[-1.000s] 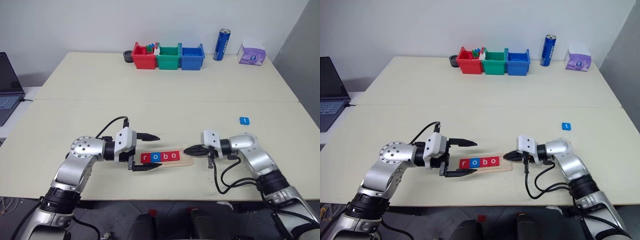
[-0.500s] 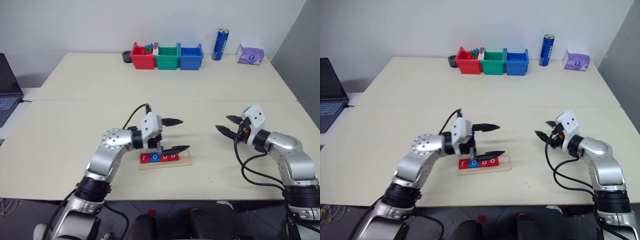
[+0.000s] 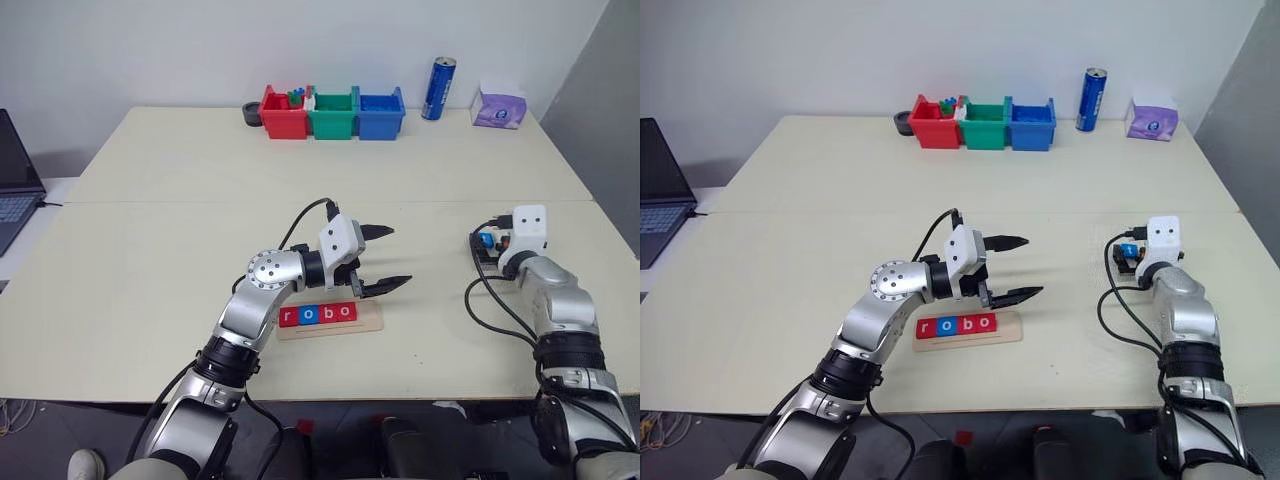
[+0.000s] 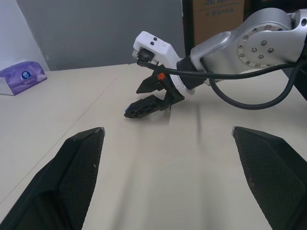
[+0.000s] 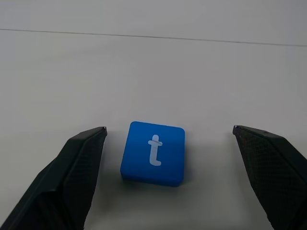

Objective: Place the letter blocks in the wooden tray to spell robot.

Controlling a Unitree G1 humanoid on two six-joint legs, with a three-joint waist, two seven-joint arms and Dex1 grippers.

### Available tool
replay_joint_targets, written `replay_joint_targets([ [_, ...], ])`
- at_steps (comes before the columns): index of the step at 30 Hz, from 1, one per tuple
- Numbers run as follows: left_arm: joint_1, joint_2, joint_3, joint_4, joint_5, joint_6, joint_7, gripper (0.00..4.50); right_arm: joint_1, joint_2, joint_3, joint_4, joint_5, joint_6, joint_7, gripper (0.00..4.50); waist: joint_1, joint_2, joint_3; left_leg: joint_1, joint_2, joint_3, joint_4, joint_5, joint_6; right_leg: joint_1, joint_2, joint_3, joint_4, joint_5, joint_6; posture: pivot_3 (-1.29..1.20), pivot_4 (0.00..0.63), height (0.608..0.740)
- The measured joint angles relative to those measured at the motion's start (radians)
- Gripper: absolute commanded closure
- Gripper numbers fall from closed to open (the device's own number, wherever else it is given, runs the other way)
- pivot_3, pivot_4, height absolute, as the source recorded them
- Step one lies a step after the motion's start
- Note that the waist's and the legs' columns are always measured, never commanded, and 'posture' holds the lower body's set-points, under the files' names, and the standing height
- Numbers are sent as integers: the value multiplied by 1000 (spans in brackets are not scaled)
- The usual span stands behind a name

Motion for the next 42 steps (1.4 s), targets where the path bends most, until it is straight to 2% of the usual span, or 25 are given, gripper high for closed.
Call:
replay_joint_targets([
  [6, 4, 8, 1, -1, 0, 0, 10, 0, -59, 2, -5, 111, -1, -44, -33, 17, 0, 0, 0, 0, 0, 0, 0, 0, 0, 0, -1, 0, 0, 0, 0, 0, 150, 740],
  [12, 10, 21, 1, -1, 0, -1, 16, 0, -42, 10, -5, 59, 0, 2, -77, 17, 1, 0, 0, 0, 1, 0, 0, 0, 0, 0, -1, 0, 0, 0, 0, 0, 150, 740],
  [15, 17, 22, 1, -1, -1, -1, 15, 0, -8, 38, -5, -23, 5, 51, -94, 609, 1, 1, 0, 0, 1, -1, 0, 0, 0, 0, -1, 0, 0, 0, 0, 0, 150, 740],
  [19, 17, 23, 1, -3, -1, -1, 14, 0, 24, 63, 4, -105, 14, 99, -101, 2119, 1, 1, -1, 0, 1, -1, 0, 0, 0, 0, -1, 0, 1, 0, 0, 0, 150, 740],
  [22, 16, 25, 1, -3, -1, -2, 12, 0, 42, 67, 18, -139, 13, 111, -99, 3015, 1, 1, -1, 0, 0, -1, 0, 0, 0, 0, -1, -1, 1, 0, 0, 0, 150, 740],
  [30, 16, 30, 1, -3, -1, -13, -2, 0, 100, 67, 25, -237, 15, 156, -95, 3034, 3, 1, -1, 0, 0, -2, 0, 0, 0, 0, 0, -1, 0, 0, 0, 0, 150, 740],
  [33, 23, 52, 2, -6, -2, -17, -15, 0, 199, 63, 59, -405, 19, 233, -66, 3034, 3, 1, -2, 0, 0, -2, -1, 0, 0, 1, 1, -2, -2, 0, 0, 0, 150, 740],
  [37, 80, 125, 14, -46, -24, -18, -68, 0, 362, 80, 112, -725, 58, 412, -46, 3034, -3, 2, -2, 0, 2, -3, -3, 0, 0, 0, 2, -2, -2, -1, -1, 0, 150, 740],
  [42, 190, 245, 47, -139, -78, -10, -149, 0, 467, 204, 192, -1019, 99, 649, -85, 3034, -10, 1, -2, 2, 4, -4, -3, 0, 0, 0, 5, -2, 1, -1, -2, 0, 150, 740],
])
